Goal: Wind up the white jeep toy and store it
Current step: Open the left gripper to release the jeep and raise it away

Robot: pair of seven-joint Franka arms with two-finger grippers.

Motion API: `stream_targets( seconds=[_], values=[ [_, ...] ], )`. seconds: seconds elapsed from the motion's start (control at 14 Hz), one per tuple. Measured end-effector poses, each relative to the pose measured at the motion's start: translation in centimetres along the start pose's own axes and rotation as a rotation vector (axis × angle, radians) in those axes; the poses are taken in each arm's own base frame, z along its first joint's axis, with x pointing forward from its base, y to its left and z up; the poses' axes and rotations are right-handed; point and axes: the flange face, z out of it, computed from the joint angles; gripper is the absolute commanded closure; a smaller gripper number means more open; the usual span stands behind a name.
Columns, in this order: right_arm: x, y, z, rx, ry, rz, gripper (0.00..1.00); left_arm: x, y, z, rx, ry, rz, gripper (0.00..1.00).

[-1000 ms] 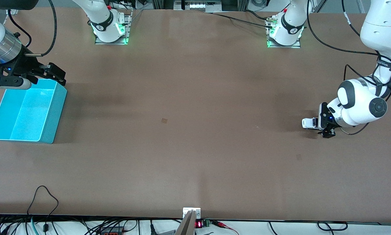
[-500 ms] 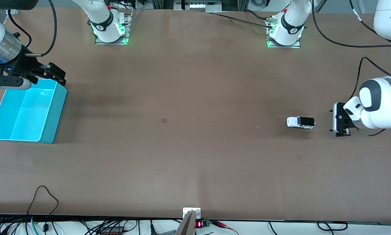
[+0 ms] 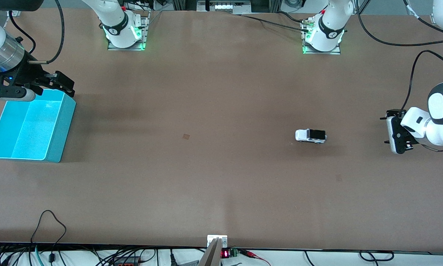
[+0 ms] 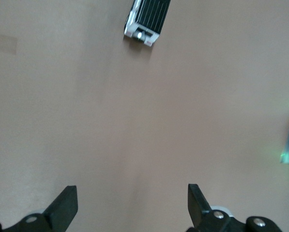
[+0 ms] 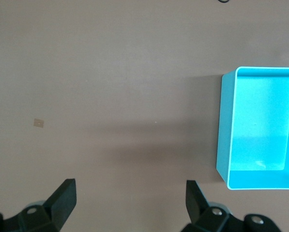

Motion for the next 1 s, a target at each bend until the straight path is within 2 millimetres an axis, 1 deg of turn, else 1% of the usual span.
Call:
stream_targets(
  seconds=[0.14,0.29,0.43,0.57,0.71,0.79,0.86,0.93,1.0],
  values=[
    [0.0,0.0,0.0,0.000,0.000,0.000,0.00,2.4,1.0,-2.0,-0.030,-0.021,-0.078,0.00],
    [0.0,0.0,0.0,0.000,0.001,0.000,0.00,4.4,2.3,-4.0,-0.062,-0.045,-0.176,0.00],
    [0.0,0.0,0.0,0.000,0.002,0.000,0.00,6.2,3.8,-6.7,-0.080,-0.071,-0.290,0.00],
    [0.1,0.0,0.1,0.000,0.000,0.000,0.00,8.5,5.5,-9.5,-0.067,-0.092,-0.400,0.00],
    [0.1,0.0,0.3,0.000,-0.001,0.000,0.00,11.4,7.7,-12.6,0.008,-0.081,-0.519,0.00],
    [0.1,0.0,0.4,0.000,-0.002,0.000,0.00,12.8,9.3,-14.3,0.058,-0.062,-0.599,0.00],
    [0.1,0.0,0.4,0.000,-0.002,0.000,0.00,13.7,10.9,-15.7,0.095,-0.044,-0.683,0.00],
    [0.1,0.0,0.4,0.000,-0.003,0.000,0.00,14.1,12.4,-16.8,0.123,-0.025,-0.775,0.00],
    [0.1,0.0,0.4,0.000,-0.003,0.000,0.00,13.9,13.6,-17.5,0.137,-0.011,-0.861,0.00]
  ],
)
